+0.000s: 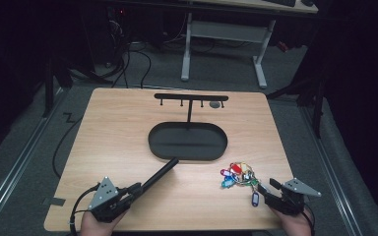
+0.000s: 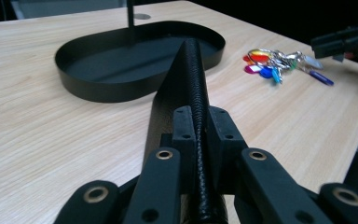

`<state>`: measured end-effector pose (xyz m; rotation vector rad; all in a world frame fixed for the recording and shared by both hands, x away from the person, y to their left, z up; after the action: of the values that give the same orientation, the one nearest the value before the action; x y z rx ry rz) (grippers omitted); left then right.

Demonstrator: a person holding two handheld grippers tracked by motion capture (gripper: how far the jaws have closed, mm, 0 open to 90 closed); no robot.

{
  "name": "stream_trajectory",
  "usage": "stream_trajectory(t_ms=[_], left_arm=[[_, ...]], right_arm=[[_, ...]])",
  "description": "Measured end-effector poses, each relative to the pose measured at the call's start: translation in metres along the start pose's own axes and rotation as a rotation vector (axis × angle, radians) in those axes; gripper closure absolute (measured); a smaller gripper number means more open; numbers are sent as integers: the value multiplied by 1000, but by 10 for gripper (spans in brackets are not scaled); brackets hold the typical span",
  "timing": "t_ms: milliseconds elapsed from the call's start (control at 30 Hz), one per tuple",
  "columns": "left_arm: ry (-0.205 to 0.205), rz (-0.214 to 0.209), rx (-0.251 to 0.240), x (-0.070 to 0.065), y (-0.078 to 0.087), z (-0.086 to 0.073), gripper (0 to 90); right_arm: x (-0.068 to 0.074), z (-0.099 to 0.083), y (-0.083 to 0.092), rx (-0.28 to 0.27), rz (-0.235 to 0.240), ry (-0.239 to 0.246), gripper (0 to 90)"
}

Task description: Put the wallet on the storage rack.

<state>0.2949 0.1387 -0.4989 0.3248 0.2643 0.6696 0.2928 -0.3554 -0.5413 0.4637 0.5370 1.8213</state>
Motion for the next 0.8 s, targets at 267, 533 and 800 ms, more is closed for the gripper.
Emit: stream_trajectory(t_ms=[267,533,800], left_arm=[[31,15,-29,12,2,-1,812],[60,32,-50,21,4,-3,791],[62,45,-57,25,5,-4,778]], right_arm=[[1,0,-1,5,3,2,414],[1,-1,-1,7,4,2,414],[2,-1,-3,11,9,5,414]])
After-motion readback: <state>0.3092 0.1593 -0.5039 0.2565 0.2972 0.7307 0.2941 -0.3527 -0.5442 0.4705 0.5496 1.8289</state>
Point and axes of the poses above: each handheld gripper's, and its own axes: y roughly backward along the jaws, z roughly out of its top, x roughly to its left, the point moved 4 cm from there along -y, roughly forward along the jaws, and after that the axes turned 2 degrees about -z, right-handed, at the moved point
